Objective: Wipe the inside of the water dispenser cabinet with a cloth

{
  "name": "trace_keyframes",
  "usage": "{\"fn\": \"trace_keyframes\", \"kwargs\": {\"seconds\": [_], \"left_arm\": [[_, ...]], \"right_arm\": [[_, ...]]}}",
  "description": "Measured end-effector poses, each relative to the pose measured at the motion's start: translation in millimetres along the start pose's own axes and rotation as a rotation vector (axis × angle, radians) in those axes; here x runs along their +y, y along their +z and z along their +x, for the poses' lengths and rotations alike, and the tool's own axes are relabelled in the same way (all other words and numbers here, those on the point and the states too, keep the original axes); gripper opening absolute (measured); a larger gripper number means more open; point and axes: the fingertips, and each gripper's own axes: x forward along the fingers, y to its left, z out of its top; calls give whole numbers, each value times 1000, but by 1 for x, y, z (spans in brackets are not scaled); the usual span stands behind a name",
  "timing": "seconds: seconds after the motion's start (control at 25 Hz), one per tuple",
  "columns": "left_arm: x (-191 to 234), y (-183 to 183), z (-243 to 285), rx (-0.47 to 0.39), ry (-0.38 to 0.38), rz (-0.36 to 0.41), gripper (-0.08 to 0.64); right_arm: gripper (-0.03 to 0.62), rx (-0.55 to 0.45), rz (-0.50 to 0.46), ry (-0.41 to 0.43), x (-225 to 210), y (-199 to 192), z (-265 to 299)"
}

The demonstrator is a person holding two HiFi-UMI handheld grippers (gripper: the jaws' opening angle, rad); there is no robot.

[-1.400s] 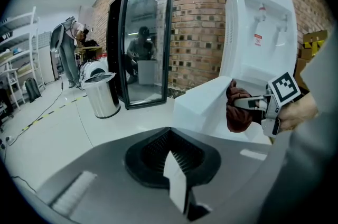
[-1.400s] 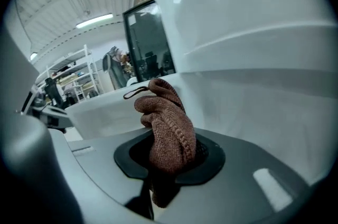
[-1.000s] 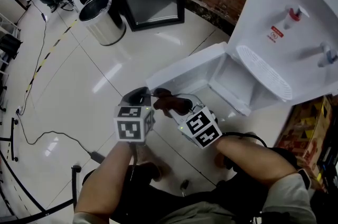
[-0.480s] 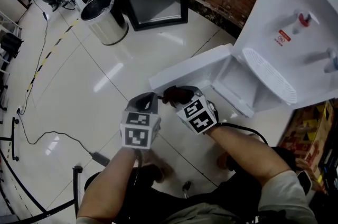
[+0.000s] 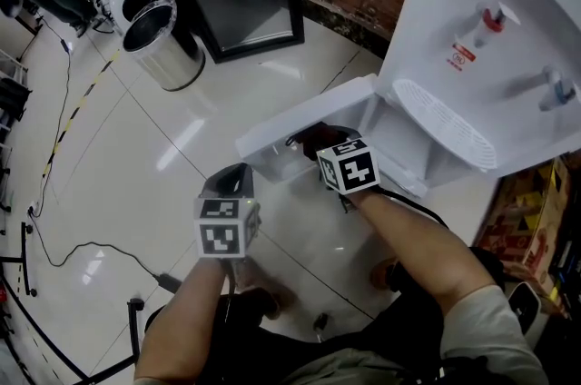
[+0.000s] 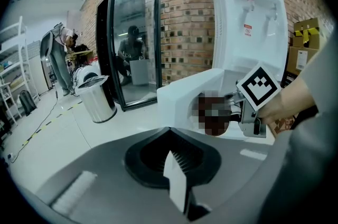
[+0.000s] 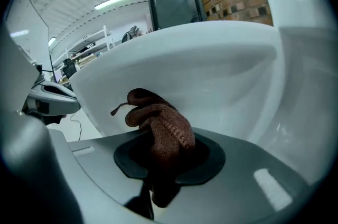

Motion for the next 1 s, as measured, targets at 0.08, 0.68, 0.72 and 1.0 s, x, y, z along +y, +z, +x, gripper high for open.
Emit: {"fn": "trace_keyframes", "kwargs": {"seconds": [0.08, 0.68, 0.72, 1.0], "left_arm": [[0, 0, 1, 0, 2, 0, 0], [0, 1, 2, 1, 11, -8, 0], [0, 2, 2, 1, 12, -8, 0], [0, 1, 2, -3, 13, -9, 0]], "right_arm": [[103, 1, 43, -30, -14, -2, -2], [103, 17, 257, -298, -115, -29, -46], [103, 16, 256, -318, -119, -31, -50], [103, 10, 274, -390, -150, -34, -62]]}}
